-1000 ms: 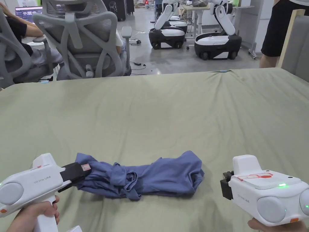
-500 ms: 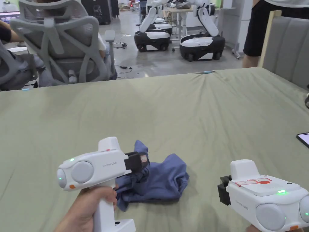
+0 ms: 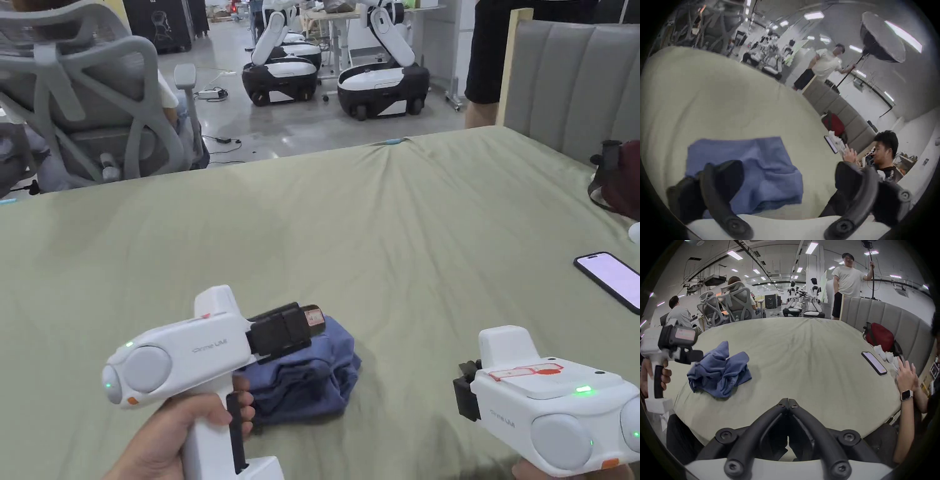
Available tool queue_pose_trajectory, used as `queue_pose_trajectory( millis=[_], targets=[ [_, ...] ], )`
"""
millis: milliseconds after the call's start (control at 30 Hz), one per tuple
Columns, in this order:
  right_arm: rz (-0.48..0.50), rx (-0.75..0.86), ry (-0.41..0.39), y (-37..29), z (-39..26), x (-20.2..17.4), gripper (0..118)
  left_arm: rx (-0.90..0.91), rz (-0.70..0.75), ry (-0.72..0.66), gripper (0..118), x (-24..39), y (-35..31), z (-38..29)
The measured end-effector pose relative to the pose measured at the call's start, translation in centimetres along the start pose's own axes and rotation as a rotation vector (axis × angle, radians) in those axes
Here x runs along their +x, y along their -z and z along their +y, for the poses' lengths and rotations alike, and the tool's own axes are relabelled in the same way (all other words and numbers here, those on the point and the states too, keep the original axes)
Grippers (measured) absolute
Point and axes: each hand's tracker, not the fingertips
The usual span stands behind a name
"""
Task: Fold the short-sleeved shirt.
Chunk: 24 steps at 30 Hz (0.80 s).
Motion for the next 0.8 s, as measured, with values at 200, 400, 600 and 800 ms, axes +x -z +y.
queue_pose_trajectory(
  millis=[200,400,600,800],
  targets=[
    [0.019,0.019,-0.005,0.5,0.7,-1.6,0,0.024,0.070,0.034,76,-2.3,-3.2,0.3],
    [0.060,0.021,-0.055,0.3,1.1,-3.6,0,0.009,0.172,0.015,0,-4.7,-2.6,-0.5],
    [0.063,0.019,-0.062,0.1,1.1,-3.7,0,-0.084,0.145,0.084,0,-4.1,2.7,-0.3],
    [0.035,0.003,-0.044,-0.3,0.8,-2.4,0,-0.175,0.098,0.055,0,-2.1,9.9,-2.2]
  ],
)
